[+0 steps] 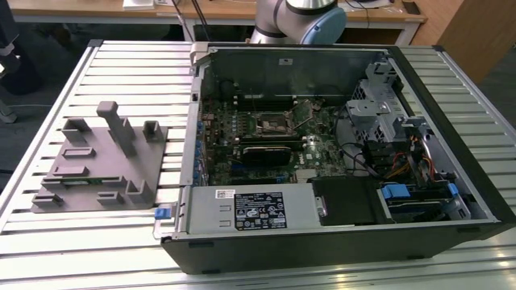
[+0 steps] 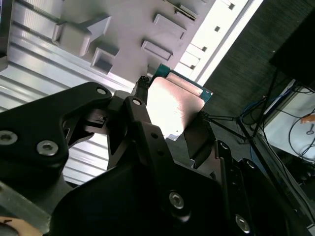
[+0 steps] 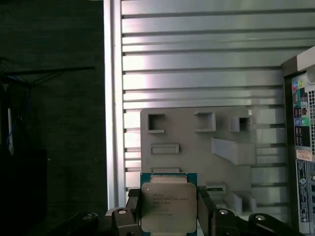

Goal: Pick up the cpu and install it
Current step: 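Pick up the cpu and move it towards the insertion slot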

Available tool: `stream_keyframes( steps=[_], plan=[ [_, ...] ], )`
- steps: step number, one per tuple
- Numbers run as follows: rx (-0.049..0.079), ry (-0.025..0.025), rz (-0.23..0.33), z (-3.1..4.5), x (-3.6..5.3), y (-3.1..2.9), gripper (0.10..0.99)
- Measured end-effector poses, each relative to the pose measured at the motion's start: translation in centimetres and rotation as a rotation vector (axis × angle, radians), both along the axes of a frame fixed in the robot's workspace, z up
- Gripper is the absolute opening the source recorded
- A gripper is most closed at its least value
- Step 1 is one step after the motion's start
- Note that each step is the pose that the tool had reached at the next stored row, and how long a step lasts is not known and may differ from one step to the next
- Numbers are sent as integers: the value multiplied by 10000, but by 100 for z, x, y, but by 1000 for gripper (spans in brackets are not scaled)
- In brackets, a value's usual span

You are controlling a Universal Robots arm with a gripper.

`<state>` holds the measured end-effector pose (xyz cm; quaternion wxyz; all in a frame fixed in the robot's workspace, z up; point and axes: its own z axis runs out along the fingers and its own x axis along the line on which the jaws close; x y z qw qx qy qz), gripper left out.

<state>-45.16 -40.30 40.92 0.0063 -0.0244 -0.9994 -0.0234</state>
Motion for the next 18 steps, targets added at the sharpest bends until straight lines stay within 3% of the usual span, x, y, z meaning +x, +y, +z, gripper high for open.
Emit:
stream_keyframes(
  steps=[11,14,18],
  plan=[
    [0,0,-4,176,0,2,541],
    [-1,2,-6,179,14,3,541],
    [-1,1,-6,178,99,2,541]
  ],
)
